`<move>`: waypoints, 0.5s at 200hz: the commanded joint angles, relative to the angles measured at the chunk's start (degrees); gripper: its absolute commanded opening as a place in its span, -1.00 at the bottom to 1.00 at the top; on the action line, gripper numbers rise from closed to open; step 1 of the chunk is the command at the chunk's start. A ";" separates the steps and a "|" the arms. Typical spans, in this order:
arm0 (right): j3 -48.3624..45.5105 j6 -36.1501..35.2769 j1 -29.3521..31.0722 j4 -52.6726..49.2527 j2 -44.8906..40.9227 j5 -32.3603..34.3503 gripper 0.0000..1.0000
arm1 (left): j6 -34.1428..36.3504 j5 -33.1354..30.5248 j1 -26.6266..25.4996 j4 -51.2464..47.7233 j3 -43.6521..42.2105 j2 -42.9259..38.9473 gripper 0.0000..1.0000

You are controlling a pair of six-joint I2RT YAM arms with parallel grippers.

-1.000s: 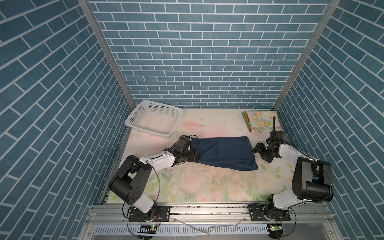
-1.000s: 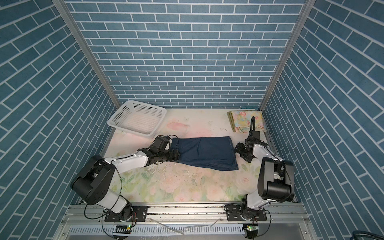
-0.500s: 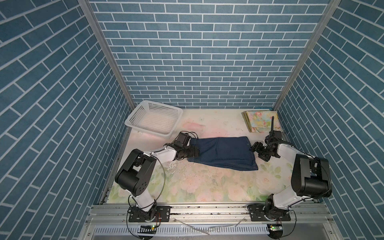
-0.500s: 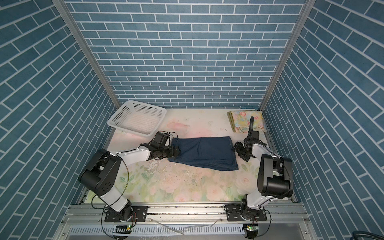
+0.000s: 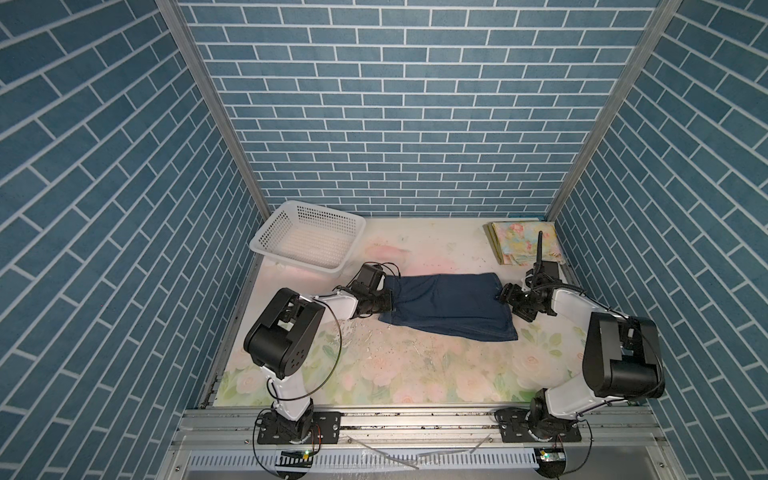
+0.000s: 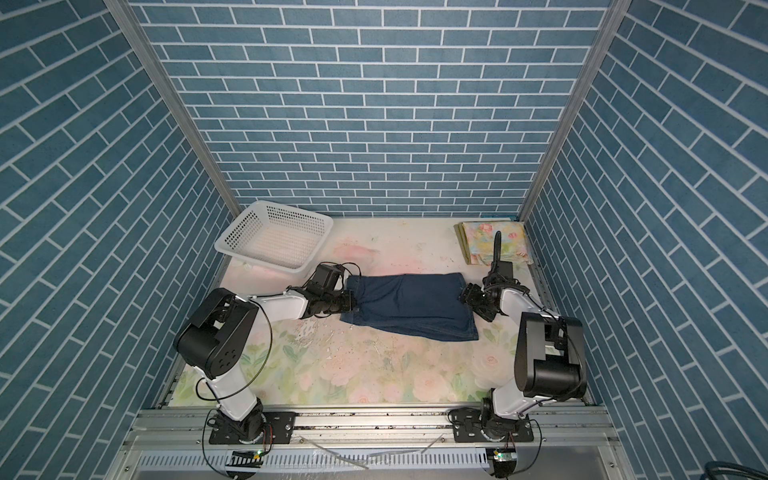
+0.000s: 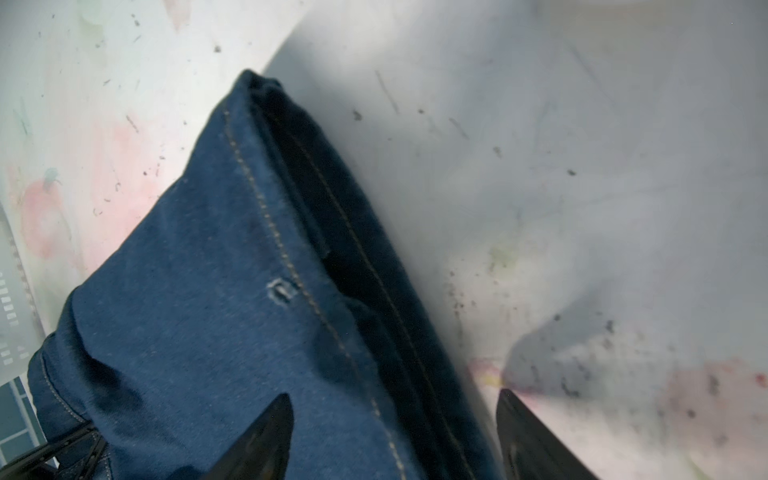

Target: Fold and stack the skirts

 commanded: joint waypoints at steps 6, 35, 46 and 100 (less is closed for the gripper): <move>-1.11 -0.35 2.41 0.75 -0.46 1.45 0.53 | 3.03 -7.63 -0.64 -18.95 -2.10 -4.70 -1.00; -2.55 1.15 6.14 3.94 0.58 1.47 0.52 | 7.54 -16.72 -0.47 -30.93 2.41 -13.61 -1.00; -3.54 2.42 8.28 5.51 1.02 1.91 0.46 | 9.00 -19.78 -0.45 -34.12 4.71 -15.40 -1.00; -12.72 16.74 22.76 25.74 3.54 5.67 -0.28 | 13.02 -29.35 -1.87 -44.62 16.24 -15.83 -1.00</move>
